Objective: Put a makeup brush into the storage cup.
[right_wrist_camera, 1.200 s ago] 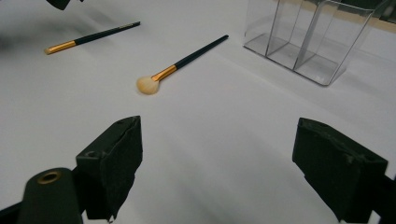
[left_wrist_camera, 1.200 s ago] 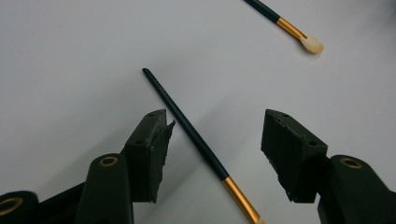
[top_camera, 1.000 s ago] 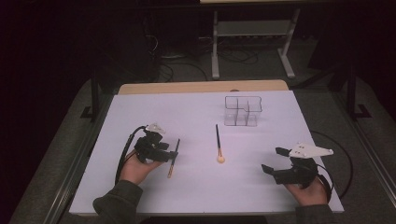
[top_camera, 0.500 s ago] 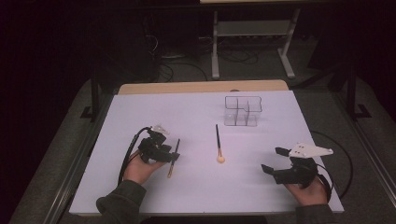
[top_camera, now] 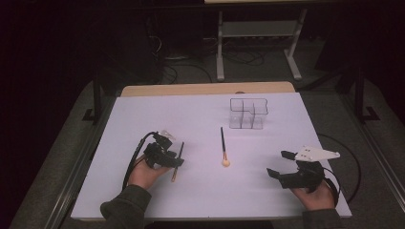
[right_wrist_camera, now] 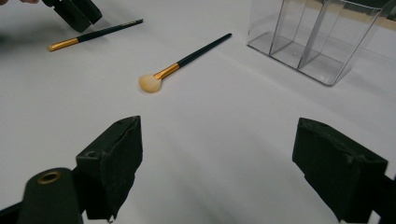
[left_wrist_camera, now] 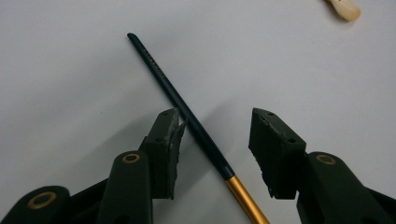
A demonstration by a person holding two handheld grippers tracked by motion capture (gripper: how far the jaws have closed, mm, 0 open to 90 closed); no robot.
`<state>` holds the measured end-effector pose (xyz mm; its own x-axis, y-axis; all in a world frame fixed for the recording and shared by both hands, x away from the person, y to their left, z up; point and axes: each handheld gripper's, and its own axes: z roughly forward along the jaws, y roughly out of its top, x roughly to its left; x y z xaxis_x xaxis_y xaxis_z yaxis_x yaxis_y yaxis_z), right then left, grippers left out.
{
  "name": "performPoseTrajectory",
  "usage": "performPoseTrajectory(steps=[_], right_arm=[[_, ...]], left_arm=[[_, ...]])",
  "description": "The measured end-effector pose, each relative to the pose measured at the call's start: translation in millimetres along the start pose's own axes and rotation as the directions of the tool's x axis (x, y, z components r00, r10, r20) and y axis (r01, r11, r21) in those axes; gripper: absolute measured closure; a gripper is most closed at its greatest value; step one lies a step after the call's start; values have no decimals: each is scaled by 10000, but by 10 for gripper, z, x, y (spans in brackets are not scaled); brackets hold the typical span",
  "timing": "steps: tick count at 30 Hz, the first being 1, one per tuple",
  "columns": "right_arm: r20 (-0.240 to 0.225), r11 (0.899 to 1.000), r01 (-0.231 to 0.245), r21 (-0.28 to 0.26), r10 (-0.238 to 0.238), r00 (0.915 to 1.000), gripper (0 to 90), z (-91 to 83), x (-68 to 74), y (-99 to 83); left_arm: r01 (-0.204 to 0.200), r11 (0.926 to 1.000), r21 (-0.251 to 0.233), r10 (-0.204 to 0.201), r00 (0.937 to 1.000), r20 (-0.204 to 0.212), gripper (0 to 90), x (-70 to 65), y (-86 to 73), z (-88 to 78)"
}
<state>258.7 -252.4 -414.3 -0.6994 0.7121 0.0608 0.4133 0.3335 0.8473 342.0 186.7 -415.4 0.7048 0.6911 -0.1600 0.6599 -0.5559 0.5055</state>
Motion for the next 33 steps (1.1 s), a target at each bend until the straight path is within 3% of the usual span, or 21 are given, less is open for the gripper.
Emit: performPoseTrajectory(steps=[16, 33], right_arm=[[-35, 10000, 1, 83, -1, 10000, 149, 7, 4, 1], [2, 9999, 112, 12, -112, 9999, 152, -6, 8, 10]], left_arm=[[193, 9992, 347, -188, 9997, -133, 586, 21, -48, 60], [-26, 9986, 533, 40, 9996, -269, 645, 9, -44, 74]])
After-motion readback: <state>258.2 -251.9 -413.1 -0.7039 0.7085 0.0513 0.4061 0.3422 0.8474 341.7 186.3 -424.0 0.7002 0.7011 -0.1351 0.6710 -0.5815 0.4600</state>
